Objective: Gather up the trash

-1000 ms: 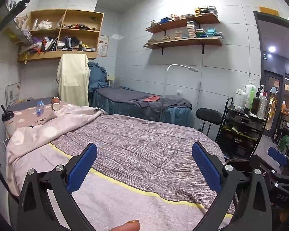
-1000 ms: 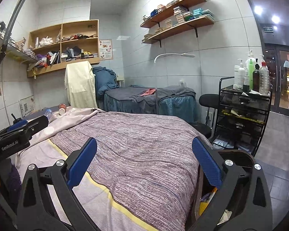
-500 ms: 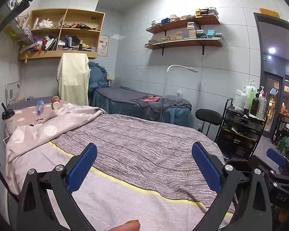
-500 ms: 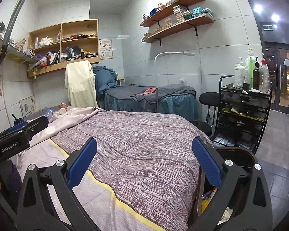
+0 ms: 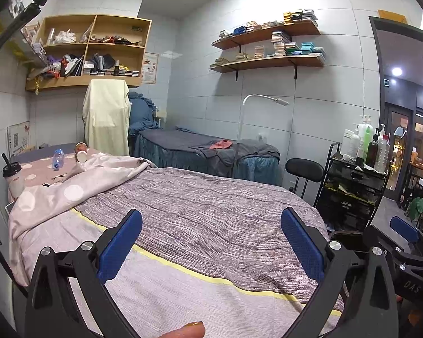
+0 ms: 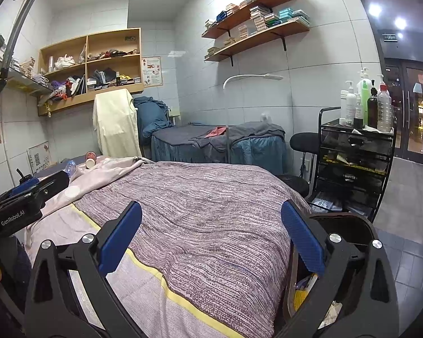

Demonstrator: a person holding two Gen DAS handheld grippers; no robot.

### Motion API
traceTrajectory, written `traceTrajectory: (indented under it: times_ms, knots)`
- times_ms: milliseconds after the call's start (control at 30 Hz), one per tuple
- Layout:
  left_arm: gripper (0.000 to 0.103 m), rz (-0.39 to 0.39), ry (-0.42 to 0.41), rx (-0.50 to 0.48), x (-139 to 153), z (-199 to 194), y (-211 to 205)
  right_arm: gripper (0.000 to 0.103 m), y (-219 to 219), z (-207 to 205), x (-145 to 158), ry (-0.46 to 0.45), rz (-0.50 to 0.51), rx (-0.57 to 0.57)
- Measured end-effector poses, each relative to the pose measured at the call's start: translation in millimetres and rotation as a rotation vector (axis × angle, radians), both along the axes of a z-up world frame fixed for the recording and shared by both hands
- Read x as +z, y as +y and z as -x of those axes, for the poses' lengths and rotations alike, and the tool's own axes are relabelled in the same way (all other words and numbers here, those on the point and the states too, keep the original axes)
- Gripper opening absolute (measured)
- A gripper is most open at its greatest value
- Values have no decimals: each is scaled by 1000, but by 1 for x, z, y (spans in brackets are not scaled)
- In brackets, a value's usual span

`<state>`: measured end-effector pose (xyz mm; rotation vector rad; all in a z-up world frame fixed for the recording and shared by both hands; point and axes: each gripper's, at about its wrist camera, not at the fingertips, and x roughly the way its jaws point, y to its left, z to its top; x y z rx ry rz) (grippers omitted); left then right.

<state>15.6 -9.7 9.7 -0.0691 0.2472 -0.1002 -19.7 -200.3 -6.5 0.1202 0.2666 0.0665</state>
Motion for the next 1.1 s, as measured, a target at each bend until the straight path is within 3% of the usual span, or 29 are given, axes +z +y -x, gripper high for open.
traceTrajectory:
  times_ms: [1100]
  knots:
    - [97, -5, 6, -4, -2, 1, -2, 97, -6, -3, -4, 15, -15, -5]
